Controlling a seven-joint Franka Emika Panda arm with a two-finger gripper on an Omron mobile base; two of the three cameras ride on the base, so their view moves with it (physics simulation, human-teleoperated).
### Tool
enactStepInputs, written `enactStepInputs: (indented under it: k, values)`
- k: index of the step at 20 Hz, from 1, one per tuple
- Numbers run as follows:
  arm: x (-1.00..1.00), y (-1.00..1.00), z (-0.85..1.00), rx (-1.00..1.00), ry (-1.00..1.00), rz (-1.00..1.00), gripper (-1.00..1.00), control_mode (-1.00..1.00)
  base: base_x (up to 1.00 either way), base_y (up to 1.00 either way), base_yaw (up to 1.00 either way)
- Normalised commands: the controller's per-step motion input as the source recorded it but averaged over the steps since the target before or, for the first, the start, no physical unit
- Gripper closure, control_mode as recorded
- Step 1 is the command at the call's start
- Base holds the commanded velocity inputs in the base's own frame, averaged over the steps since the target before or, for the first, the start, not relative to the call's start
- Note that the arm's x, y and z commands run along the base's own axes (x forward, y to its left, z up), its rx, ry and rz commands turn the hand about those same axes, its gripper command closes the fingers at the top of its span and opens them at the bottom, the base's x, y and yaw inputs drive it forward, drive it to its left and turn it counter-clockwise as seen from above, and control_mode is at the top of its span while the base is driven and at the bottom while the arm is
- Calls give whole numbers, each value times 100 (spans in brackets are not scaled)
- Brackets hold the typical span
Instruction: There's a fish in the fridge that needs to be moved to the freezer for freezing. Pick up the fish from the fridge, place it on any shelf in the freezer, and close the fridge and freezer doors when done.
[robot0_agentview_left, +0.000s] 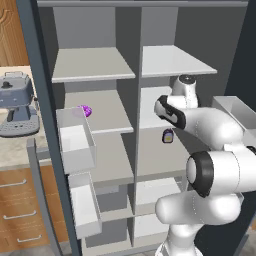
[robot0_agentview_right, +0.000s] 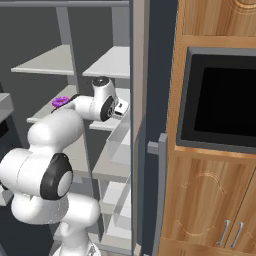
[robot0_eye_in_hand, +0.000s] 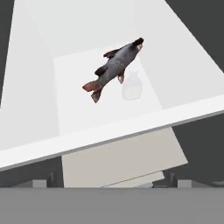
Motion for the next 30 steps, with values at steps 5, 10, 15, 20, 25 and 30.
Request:
enactStepInputs:
  k: [5, 10, 15, 20, 25, 30]
  values:
    - [46, 0, -16, 0, 0, 0, -100, -100, 0, 0, 0]
    - [33, -16, -17, 1, 0, 0, -100, -100, 0, 0, 0]
    - [37, -7, -16, 0, 0, 0, -100, -100, 0, 0, 0]
    - [39, 0, -17, 0, 0, 0, -100, -100, 0, 0, 0]
    - [31, -1, -28, 0, -3, 0, -100, -100, 0, 0, 0]
    - [43, 0, -24, 0, -1, 0, -100, -100, 0, 0, 0]
